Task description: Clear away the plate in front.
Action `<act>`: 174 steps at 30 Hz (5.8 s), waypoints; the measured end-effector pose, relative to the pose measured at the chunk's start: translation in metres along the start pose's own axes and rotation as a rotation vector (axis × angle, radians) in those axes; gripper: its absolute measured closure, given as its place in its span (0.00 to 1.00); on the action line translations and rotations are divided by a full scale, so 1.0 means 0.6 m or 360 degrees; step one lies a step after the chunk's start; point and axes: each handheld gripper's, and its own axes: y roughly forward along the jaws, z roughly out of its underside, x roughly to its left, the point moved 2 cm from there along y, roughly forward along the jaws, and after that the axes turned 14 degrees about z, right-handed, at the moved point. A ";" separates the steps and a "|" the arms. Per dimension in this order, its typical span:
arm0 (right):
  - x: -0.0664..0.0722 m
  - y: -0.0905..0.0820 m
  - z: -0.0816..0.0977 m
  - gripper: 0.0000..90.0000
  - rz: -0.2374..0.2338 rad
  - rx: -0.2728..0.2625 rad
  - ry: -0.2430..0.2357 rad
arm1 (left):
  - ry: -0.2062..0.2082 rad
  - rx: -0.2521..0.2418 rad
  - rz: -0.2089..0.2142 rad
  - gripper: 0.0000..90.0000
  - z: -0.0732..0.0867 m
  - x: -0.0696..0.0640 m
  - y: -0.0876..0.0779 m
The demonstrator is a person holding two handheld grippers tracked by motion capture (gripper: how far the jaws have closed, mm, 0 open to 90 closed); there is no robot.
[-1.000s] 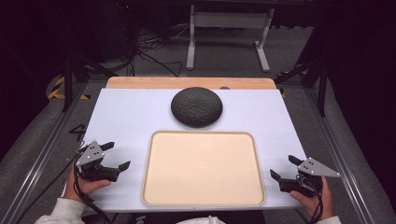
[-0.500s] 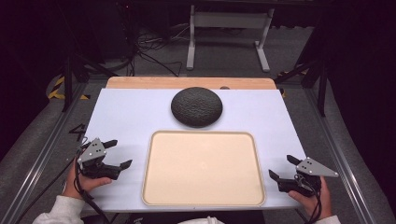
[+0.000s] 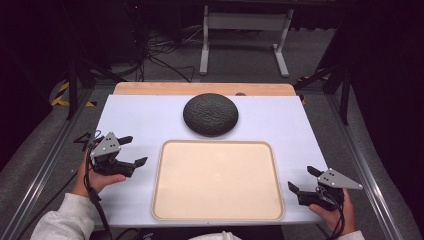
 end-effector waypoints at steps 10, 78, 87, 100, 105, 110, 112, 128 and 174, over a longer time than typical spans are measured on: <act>0.000 0.000 0.001 0.13 -0.0004 -0.0008 0.0010 | 0.0005 0.0022 0.0063 0.16 -0.024 0.030 0.043; 0.007 0.008 0.004 0.13 -0.0036 0.0034 -0.0026 | 0.1040 0.0767 -0.0463 0.40 -0.110 0.053 0.368; 0.009 0.007 0.003 0.13 -0.0047 0.0027 -0.0036 | 0.1173 0.0898 -0.0437 0.65 -0.110 0.040 0.383; 0.010 0.005 0.002 0.13 -0.0052 0.0026 -0.0044 | 0.1385 0.0963 -0.0525 0.86 -0.110 0.023 0.405; 0.011 0.005 0.003 0.13 -0.0052 0.0028 -0.0049 | 0.1413 0.0920 -0.0581 0.91 -0.119 0.015 0.406; 0.009 0.006 0.004 0.13 -0.0053 0.0035 -0.0042 | 0.1380 0.0848 -0.0609 0.97 -0.131 0.018 0.395; 0.010 0.006 0.005 0.13 -0.0055 0.0038 -0.0046 | 0.1360 0.0799 -0.0587 0.97 -0.134 0.018 0.392; 0.007 0.006 0.005 0.13 -0.0051 0.0044 -0.0041 | 0.1270 0.0701 -0.0587 0.97 -0.140 -0.005 0.376; -0.001 0.002 0.000 0.13 0.0002 0.0041 -0.0003 | 0.1592 0.0344 -0.0349 0.97 -0.130 -0.280 0.187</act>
